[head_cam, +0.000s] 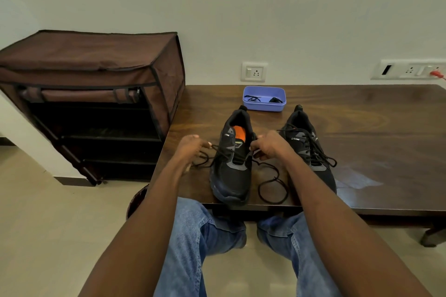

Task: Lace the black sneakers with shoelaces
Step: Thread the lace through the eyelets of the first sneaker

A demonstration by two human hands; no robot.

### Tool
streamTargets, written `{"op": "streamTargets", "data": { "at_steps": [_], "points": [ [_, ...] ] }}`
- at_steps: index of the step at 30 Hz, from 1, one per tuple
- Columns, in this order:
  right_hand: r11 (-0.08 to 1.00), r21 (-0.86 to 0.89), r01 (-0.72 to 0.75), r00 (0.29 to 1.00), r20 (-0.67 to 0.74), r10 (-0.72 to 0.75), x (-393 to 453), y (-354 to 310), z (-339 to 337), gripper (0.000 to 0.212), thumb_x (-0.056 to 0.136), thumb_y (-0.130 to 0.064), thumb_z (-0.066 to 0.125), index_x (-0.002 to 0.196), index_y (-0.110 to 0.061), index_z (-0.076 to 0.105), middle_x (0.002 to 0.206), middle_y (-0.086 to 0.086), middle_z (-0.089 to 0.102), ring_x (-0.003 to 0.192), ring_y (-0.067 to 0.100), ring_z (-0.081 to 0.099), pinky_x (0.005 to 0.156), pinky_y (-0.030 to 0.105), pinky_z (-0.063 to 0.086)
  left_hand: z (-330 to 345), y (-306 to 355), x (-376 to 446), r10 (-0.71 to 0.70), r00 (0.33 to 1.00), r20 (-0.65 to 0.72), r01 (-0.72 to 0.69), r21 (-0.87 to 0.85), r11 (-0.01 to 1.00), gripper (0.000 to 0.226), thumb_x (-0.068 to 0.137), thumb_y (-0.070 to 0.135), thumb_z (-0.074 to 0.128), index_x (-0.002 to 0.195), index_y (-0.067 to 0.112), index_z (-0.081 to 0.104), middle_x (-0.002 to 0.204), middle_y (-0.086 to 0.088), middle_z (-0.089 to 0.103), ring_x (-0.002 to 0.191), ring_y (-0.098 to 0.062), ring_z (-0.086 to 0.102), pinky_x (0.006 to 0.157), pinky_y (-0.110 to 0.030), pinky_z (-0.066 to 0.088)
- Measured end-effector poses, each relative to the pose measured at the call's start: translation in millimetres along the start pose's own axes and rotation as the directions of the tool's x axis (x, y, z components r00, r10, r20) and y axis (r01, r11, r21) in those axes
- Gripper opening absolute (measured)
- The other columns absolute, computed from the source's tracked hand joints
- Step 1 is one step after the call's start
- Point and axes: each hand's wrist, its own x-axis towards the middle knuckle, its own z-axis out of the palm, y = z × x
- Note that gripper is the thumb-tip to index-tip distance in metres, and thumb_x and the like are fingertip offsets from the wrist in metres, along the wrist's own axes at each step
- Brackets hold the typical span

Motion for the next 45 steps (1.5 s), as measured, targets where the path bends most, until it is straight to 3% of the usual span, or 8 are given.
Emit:
{"op": "streamTargets", "data": {
  "at_steps": [3, 8, 14, 22, 30, 35, 40, 45],
  "points": [
    [1.0, -0.023, 0.005, 1.0, -0.009, -0.005, -1.6, -2.1, 2.3, 0.011, 0.085, -0.01, 0.068, 0.075, -0.007, 0.065, 0.09, 0.018, 0.071, 0.083, 0.028, 0.07, 0.079, 0.039, 0.057, 3.5, -4.2, 1.6, 0.104, 0.995, 0.008, -0.102, 0.265, 0.959, 0.025, 0.082, 0.001, 0.069, 0.065, 0.011, 0.054, 0.067, -0.007, 0.052, 0.069, -0.02, 0.051, 0.058, -0.023, 0.043],
    [0.999, -0.038, 0.022, 1.0, -0.005, -0.022, -2.1, -3.8, 5.4, 0.01, 0.086, -0.015, 0.069, 0.08, -0.008, 0.066, 0.096, 0.016, 0.073, 0.086, 0.028, 0.072, 0.08, 0.039, 0.058, 17.3, 0.6, -10.9, 0.446, 0.894, -0.041, -0.405, 0.352, 0.844, 0.006, 0.088, 0.014, 0.069, 0.085, 0.02, 0.07, 0.134, 0.003, 0.039, 0.127, -0.009, 0.033, 0.108, -0.029, 0.027],
    [0.997, -0.062, 0.046, 0.999, -0.003, -0.046, -3.2, -7.1, 12.5, 0.014, 0.087, -0.018, 0.068, 0.076, -0.01, 0.064, 0.08, 0.015, 0.066, 0.074, 0.025, 0.063, 0.071, 0.041, 0.055, 47.0, 0.7, -21.1, 0.308, 0.814, 0.492, -0.576, 0.617, 0.536, 0.02, 0.095, 0.026, 0.063, 0.108, 0.019, 0.076, 0.165, -0.002, 0.005, 0.149, -0.026, 0.002, 0.122, -0.042, 0.007],
    [0.996, -0.074, 0.047, 0.999, -0.019, -0.048, -3.4, -7.8, 14.8, 0.014, 0.088, -0.02, 0.068, 0.079, -0.009, 0.068, 0.089, 0.016, 0.072, 0.082, 0.029, 0.07, 0.079, 0.042, 0.058, 39.5, 1.3, -17.7, 0.224, 0.844, 0.488, -0.421, 0.343, 0.839, 0.042, 0.09, 0.011, 0.071, 0.129, 0.008, 0.057, 0.133, -0.012, 0.06, 0.139, -0.02, 0.034, 0.106, -0.022, 0.028],
    [0.994, -0.107, 0.029, 0.999, -0.027, -0.032, -3.8, -7.4, 9.0, 0.013, 0.087, -0.018, 0.064, 0.082, -0.006, 0.069, 0.09, 0.013, 0.072, 0.082, 0.025, 0.071, 0.08, 0.038, 0.059, 2.8, 5.7, -1.2, -0.151, 0.923, -0.354, -0.011, -0.417, 0.909, 0.014, 0.089, 0.009, 0.068, 0.101, 0.004, 0.067, 0.091, -0.004, 0.065, 0.086, -0.021, 0.062, 0.077, -0.035, 0.055],
    [0.99, -0.134, 0.034, 0.999, -0.019, -0.037, -2.0, -7.4, 9.9, 0.014, 0.086, -0.019, 0.065, 0.087, -0.006, 0.071, 0.09, 0.011, 0.072, 0.074, 0.021, 0.067, 0.077, 0.035, 0.058, -2.2, -9.7, -4.8, -0.124, 0.869, -0.478, 0.106, -0.065, 0.992, 0.032, 0.094, 0.012, 0.054, 0.121, -0.003, 0.062, 0.12, -0.012, 0.057, 0.105, -0.03, 0.059, 0.09, -0.037, 0.053],
    [0.989, -0.144, 0.047, 0.999, 0.002, -0.048, -1.6, -7.1, 11.4, 0.015, 0.089, -0.024, 0.066, 0.094, -0.012, 0.071, 0.093, 0.006, 0.07, 0.085, 0.023, 0.071, 0.08, 0.037, 0.059, 21.0, -3.2, -4.4, 0.441, 0.893, -0.092, -0.385, 0.354, 0.852, 0.024, 0.089, 0.007, 0.065, 0.109, 0.018, 0.072, 0.154, -0.005, 0.031, 0.141, -0.025, 0.032, 0.116, -0.046, 0.035],
    [0.991, -0.132, 0.033, 0.999, -0.006, -0.034, -0.7, -6.3, 11.9, 0.017, 0.089, -0.026, 0.066, 0.093, -0.011, 0.072, 0.095, 0.008, 0.071, 0.086, 0.023, 0.072, 0.079, 0.037, 0.059, 42.9, -4.4, -16.7, 0.331, 0.821, 0.465, -0.567, 0.597, 0.567, 0.019, 0.091, 0.021, 0.07, 0.108, 0.024, 0.076, 0.165, -0.005, 0.008, 0.149, -0.029, 0.004, 0.122, -0.044, 0.009]
  ]
}}
